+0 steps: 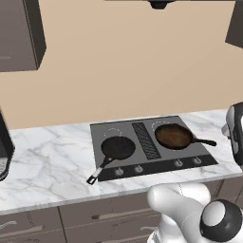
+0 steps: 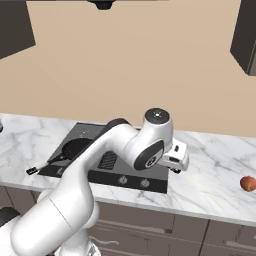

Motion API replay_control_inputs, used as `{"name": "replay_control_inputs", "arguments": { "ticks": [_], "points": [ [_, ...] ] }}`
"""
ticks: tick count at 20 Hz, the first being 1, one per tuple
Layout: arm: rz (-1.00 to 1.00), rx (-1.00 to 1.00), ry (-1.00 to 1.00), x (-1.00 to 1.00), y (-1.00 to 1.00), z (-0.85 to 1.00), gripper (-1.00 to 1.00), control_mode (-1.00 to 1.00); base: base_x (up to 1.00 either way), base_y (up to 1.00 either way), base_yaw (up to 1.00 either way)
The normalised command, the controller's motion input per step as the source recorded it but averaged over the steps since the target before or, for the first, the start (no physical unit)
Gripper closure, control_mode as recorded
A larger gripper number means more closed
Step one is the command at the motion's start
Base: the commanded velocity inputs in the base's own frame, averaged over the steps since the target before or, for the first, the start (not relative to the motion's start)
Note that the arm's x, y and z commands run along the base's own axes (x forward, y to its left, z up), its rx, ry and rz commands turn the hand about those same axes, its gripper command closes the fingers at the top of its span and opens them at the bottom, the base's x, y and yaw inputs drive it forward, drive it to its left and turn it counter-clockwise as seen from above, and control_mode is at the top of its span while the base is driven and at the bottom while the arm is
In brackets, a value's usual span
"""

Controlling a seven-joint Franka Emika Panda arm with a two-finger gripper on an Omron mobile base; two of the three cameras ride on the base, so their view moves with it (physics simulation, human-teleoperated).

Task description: Place both pans onto different burners. Then place the onion and the chicken drumstick on different pans.

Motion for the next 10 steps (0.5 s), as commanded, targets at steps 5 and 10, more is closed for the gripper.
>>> {"name": "replay_control_inputs", "arguments": {
  "ticks": [5, 10],
  "points": [
    [0.02, -0.07, 0.0, 0.0, -0.43, -0.09, -1.0, -1.0, 0.0, 0.0, 0.0],
    [0.0, -0.05, 0.0, 0.0, -0.37, -0.08, -1.0, -1.0, 0.0, 0.0, 0.0]
  ]
}}
